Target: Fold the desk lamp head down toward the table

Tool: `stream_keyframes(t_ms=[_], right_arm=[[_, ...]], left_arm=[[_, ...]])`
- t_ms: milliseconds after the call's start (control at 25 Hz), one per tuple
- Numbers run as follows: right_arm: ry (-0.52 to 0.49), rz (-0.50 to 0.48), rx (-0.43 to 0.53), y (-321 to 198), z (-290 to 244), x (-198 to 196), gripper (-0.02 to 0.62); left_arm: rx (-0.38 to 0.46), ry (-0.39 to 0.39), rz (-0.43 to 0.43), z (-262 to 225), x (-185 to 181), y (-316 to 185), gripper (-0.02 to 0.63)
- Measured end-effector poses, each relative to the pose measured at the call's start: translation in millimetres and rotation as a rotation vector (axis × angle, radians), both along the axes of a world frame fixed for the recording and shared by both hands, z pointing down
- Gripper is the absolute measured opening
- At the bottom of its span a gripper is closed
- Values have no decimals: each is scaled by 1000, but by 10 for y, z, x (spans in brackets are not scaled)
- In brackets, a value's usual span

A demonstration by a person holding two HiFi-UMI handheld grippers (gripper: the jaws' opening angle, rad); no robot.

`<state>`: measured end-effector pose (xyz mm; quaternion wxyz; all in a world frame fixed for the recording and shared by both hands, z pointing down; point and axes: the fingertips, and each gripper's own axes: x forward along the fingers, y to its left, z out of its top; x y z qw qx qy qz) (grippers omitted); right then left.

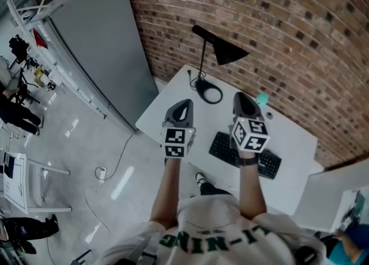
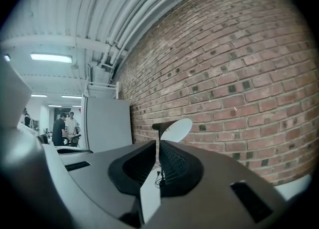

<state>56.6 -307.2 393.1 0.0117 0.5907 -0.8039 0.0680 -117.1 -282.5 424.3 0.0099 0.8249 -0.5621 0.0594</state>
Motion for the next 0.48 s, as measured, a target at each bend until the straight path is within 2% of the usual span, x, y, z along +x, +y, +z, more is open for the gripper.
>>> stream_keyframes(t_ms=[120,480], right_arm=[[-21,3,21,-270,-88,18,6],[-84,-25,-13,-831,-31,72,6]], left_arm=[[-9,-7,15,29,49,-269,-2],[-10,-29,86,69,403,-798,-2]])
